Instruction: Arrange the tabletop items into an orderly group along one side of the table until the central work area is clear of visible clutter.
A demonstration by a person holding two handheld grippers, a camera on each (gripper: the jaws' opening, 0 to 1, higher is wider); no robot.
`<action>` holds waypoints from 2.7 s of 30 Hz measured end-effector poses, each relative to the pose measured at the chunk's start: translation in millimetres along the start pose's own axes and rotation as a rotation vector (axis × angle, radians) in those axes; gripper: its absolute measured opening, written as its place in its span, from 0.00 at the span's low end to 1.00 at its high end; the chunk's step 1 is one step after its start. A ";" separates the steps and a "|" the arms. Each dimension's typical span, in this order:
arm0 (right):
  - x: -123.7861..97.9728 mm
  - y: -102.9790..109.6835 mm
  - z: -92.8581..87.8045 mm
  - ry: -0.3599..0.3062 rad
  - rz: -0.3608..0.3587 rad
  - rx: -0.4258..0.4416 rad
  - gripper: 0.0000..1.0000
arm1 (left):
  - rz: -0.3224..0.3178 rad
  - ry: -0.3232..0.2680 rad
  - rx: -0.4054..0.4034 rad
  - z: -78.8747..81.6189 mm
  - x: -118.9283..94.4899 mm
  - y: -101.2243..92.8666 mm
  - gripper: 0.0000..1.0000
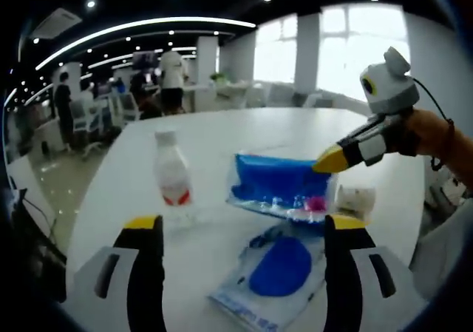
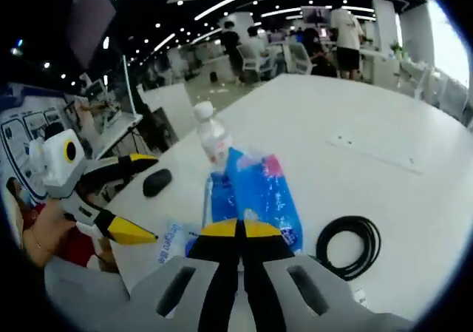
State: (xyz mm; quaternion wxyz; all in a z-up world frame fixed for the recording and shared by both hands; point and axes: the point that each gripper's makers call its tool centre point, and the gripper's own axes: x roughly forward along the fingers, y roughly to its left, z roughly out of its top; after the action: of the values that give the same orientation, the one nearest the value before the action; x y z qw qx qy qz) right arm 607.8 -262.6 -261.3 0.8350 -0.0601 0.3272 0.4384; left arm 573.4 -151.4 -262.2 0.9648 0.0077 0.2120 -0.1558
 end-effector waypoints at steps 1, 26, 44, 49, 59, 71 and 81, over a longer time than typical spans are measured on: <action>-1.8 2.0 -0.9 0.005 0.002 -0.011 0.01 | 0.000 -0.001 -0.001 0.0 -0.1 0.2 0.86; -31.4 53.0 -27.1 0.067 0.171 -0.069 0.01 | -0.159 0.028 0.004 -11.1 3.6 -32.3 0.36; -35.7 49.1 -31.5 0.076 0.139 -0.076 0.01 | -0.139 0.045 -0.024 -15.2 0.8 -26.8 0.03; -32.6 44.6 -33.0 0.075 0.111 -0.080 0.01 | -0.135 0.033 -0.081 -9.7 -1.3 -27.5 0.00; -21.0 37.0 -29.6 0.024 0.058 0.013 0.01 | -0.040 0.011 -0.168 -3.2 -4.3 -17.4 0.00; -19.2 18.8 -30.5 -0.044 -0.152 0.086 0.27 | 0.033 0.036 -0.317 -14.9 -7.2 -4.6 0.00; -22.7 11.4 -52.6 -0.093 -0.248 0.251 0.39 | 0.049 0.026 -0.388 -15.5 -6.8 -2.7 0.00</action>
State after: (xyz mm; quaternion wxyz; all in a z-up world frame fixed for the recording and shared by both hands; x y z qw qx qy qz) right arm 564.0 -291.8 -286.6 0.8977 0.0249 0.3306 0.2903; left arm 560.5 -150.7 -273.4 0.9488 -0.1713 0.2504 -0.0881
